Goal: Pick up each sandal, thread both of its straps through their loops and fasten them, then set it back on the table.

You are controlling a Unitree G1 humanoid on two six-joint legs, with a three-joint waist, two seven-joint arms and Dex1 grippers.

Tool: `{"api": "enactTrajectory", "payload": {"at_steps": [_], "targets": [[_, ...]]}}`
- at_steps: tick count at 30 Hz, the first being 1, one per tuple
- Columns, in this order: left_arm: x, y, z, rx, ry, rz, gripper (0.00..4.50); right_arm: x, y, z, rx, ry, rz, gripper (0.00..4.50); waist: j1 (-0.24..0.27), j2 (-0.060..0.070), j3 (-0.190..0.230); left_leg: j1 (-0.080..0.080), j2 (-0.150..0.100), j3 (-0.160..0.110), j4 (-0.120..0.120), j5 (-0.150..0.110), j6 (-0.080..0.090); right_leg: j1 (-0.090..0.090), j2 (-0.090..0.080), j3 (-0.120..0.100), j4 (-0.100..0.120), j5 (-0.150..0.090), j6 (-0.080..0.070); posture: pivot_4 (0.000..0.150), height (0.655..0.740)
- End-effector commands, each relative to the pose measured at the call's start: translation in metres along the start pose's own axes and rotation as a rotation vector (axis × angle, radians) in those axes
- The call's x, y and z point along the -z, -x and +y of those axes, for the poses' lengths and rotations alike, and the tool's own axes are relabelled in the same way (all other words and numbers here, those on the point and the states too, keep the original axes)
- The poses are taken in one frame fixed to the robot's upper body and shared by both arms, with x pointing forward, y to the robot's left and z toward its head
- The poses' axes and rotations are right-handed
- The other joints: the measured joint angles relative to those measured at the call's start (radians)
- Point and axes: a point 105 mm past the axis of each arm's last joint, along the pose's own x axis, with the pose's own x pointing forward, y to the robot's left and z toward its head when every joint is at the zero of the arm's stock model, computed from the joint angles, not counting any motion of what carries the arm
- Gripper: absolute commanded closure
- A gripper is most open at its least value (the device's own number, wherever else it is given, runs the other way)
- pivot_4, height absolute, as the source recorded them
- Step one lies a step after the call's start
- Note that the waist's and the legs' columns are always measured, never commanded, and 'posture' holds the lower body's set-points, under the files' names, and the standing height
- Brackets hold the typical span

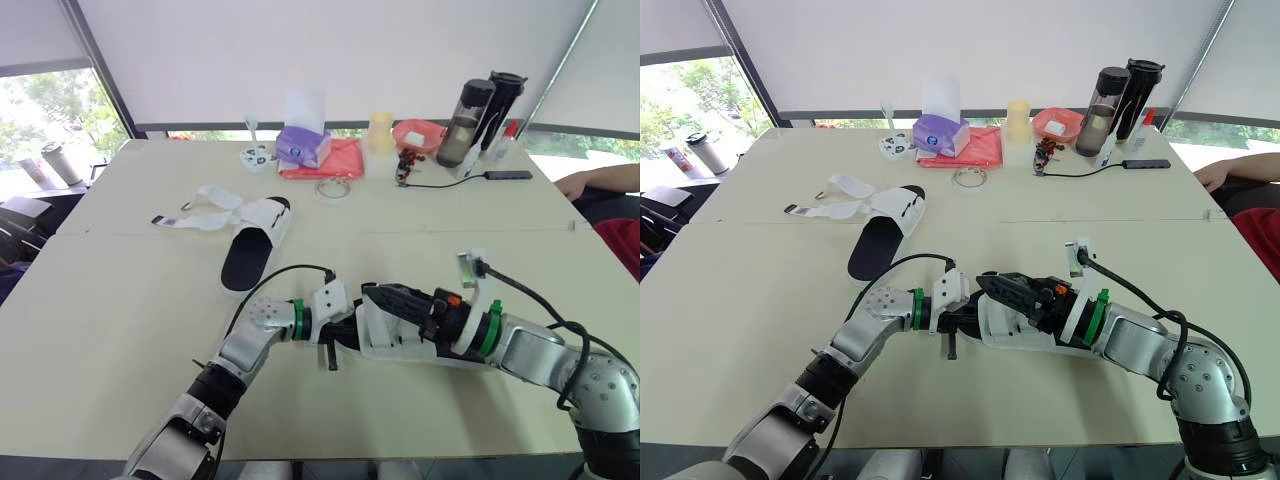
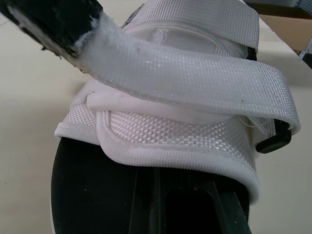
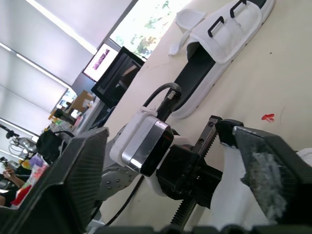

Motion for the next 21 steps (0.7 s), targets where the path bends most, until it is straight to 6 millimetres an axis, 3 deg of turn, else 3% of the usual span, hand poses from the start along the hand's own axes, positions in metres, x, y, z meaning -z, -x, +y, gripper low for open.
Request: {"api": "enactTrajectory", "payload": {"at_steps": [1, 5, 8, 15, 21], "targets": [[0.062, 0.012, -0.002, -0.066, 0.144, 0.212, 4.5, -0.027, 0.005, 0.008, -0.009, 0.223, -0.026, 0.03, -0.001, 0.001, 0.0, 0.0, 0.0, 0.0, 0.0, 0.0, 0.0, 0.0, 0.0, 0.0, 0.0, 0.0, 0.0, 0.15, 0.74], [0.062, 0.012, -0.001, -0.064, 0.143, 0.211, 4.5, -0.031, 0.003, -0.008, 0.067, 0.509, 0.115, 0.03, -0.001, 0.001, -0.001, 0.0, 0.0, 0.001, 0.0, 0.0, 0.0, 0.0, 0.0, 0.0, 0.0, 0.0, 0.0, 0.15, 0.74], [0.061, 0.011, 0.0, -0.062, 0.138, 0.211, 4.5, -0.026, 0.0, -0.018, 0.053, 0.602, 0.207, 0.03, 0.0, 0.001, -0.001, 0.0, 0.0, 0.001, 0.0, 0.0, 0.0, 0.0, 0.0, -0.001, 0.0, 0.0, 0.0, 0.15, 0.74], [0.061, 0.012, 0.002, -0.08, 0.14, 0.208, 4.5, -0.018, -0.006, -0.017, -0.056, 0.604, 0.286, 0.03, 0.001, 0.001, -0.001, 0.0, -0.001, 0.001, 0.001, 0.0, 0.0, 0.001, 0.0, 0.0, 0.0, 0.0, 0.0, 0.15, 0.74], [0.061, 0.012, 0.003, -0.088, 0.148, 0.203, 4.5, -0.026, -0.02, -0.018, -0.076, 0.557, 0.226, 0.03, 0.0, 0.001, -0.001, 0.0, -0.001, 0.0, 0.001, 0.0, 0.0, 0.0, 0.0, 0.0, 0.0, 0.0, 0.0, 0.15, 0.74]]}}
